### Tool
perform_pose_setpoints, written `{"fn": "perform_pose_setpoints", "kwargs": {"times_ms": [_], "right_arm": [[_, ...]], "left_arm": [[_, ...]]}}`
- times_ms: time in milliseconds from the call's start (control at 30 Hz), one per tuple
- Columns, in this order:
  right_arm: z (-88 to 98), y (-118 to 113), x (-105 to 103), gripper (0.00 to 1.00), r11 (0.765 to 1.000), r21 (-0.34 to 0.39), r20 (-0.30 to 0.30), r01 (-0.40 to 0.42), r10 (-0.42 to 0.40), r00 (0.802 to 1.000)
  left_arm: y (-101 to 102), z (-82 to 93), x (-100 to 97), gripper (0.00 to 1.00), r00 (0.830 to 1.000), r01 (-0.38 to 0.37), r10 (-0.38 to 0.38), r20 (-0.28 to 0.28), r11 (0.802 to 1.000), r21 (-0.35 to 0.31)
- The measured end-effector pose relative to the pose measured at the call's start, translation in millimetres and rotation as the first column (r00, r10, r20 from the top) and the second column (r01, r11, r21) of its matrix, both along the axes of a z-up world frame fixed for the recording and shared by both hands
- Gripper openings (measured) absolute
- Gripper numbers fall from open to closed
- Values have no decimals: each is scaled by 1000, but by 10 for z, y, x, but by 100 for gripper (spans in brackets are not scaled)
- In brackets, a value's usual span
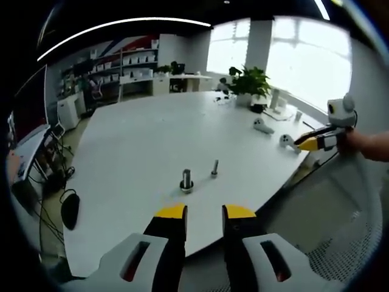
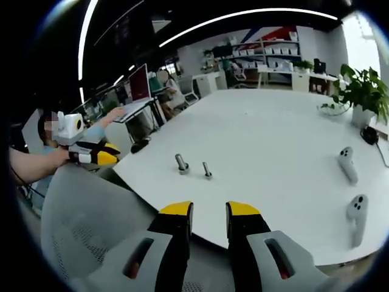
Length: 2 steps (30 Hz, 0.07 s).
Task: Place the washer onto the threaded stud by aligning its center hole with the stud, sliding it down to the base, and recovering from edge contact or off-axis alignment until the washer reaches the visible bottom stop.
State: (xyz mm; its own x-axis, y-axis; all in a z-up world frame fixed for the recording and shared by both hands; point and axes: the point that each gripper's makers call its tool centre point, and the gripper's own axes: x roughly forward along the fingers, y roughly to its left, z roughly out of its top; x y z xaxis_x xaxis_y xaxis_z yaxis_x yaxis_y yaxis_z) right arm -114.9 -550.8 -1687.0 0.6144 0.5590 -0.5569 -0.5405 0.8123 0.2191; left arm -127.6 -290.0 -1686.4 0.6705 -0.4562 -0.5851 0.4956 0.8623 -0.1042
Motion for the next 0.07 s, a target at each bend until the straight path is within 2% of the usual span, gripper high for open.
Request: {"fn": "perform_pose_setpoints", "kwargs": {"times_ms": [67], "right_arm": [[0, 6, -6, 24, 1000, -1, 0, -1, 1, 1000]], "left_arm": [[-6, -2, 0, 21, 1000, 5, -5, -1, 1000, -1]]}}
